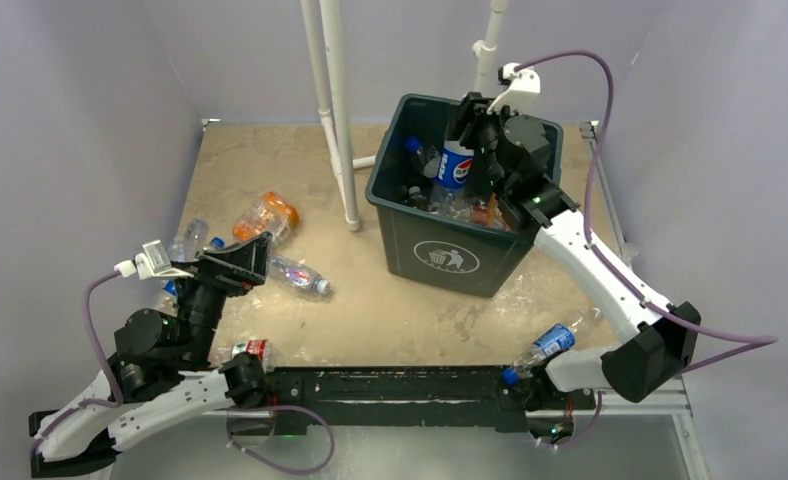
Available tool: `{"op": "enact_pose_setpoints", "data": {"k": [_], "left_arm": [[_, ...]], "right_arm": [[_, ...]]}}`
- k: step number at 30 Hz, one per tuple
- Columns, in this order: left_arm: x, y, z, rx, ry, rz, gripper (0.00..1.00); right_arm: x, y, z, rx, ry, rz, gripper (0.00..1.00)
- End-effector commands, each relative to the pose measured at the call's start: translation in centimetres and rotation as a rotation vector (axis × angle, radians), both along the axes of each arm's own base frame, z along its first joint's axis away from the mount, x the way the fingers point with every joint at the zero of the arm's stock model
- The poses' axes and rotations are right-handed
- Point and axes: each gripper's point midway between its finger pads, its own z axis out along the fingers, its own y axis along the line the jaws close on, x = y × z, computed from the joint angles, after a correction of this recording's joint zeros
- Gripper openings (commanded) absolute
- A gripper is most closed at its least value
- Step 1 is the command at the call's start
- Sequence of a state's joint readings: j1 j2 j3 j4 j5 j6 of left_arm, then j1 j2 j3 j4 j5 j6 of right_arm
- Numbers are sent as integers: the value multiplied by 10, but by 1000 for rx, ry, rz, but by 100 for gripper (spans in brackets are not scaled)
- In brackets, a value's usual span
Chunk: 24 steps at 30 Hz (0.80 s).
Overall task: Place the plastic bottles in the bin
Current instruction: Place the plastic bottle in the trash bin.
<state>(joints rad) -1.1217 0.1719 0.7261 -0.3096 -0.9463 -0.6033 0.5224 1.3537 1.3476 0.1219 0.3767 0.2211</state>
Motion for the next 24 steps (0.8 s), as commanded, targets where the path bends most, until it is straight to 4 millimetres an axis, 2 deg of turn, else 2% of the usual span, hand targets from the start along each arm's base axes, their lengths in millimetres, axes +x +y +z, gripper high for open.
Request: {"op": "enact_pose_setpoints", "data": {"k": [1,3,7,10,11,14,18,21,24], "left_arm": [[3,20,-1,-30,41,100,99],[5,24,-2,-25,55,128,99],[9,29,-6,-9,97,194,99],[11,35,-13,8,140,259,99],[12,40,-15,8,157,291,99],[12,52,-25,-1,196,389,99],[14,59,-41,2,221,472,99],[18,50,-43,43,227,481,99],[26,32,-48,190,245,474,99]], "right_arm": [[-17,-1,21,68,-31,38,71],[-24,-6,35,79,-51,38,84],[-46,-17,78,109,-130,45,99],[-73,-18,104,122,-176,119,99],[-89,-19,116,132,-209,158,99],[-134,-10,133,128,-289,331,98],[-194,8,136,105,-367,586,97],[-228,25,121,68,-367,769,97],[-252,39,100,32,-346,926,96]]}}
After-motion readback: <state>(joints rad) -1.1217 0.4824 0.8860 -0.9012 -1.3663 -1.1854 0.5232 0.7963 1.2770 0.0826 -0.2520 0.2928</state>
